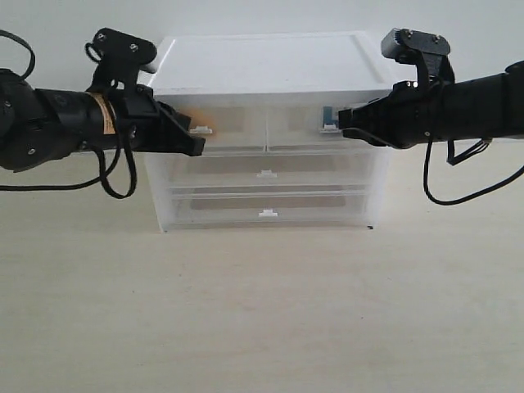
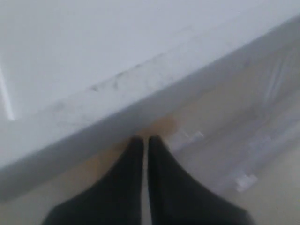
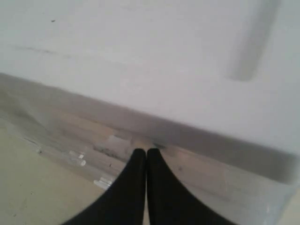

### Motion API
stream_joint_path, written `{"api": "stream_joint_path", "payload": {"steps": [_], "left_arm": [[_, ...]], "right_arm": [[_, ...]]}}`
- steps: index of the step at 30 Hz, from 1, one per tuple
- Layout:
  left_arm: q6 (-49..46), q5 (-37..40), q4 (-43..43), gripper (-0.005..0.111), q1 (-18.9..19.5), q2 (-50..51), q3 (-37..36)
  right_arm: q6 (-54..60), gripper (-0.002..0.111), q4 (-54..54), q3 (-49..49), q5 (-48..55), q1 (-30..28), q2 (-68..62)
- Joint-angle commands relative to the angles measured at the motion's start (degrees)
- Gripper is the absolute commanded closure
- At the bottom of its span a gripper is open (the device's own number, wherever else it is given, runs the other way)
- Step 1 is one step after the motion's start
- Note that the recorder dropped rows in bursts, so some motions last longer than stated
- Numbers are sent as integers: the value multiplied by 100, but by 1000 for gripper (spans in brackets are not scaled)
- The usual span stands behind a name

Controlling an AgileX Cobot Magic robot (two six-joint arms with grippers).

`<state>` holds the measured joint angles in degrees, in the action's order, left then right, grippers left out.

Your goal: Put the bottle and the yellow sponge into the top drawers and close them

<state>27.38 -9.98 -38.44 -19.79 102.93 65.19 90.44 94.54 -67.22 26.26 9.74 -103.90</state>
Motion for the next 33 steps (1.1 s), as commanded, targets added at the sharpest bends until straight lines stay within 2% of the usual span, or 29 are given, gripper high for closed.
{"api": "stream_joint_path", "payload": {"steps": [1, 6, 12, 24, 30, 33], "left_arm": [[5, -23, 265, 103, 128, -534, -274], [5, -157, 305, 103, 128, -1689, -1335], [44, -469, 657, 103, 128, -3345, -2483], [314, -469, 657, 103, 128, -7872, -3633], [458, -414, 657, 103, 128, -9796, -4322], [458, -15, 645, 103, 128, -10293, -4585]], "right_arm": [[2, 108, -86, -29, 299, -5, 169], [50, 108, -98, 352, 300, -5, 783], [157, 108, -61, 1306, 230, -5, 2238], [528, 108, 406, 3601, -716, -5, 6979], [389, 108, 412, 4419, -1036, -5, 9451], [251, 108, 412, 4703, -1378, -5, 10390]]}}
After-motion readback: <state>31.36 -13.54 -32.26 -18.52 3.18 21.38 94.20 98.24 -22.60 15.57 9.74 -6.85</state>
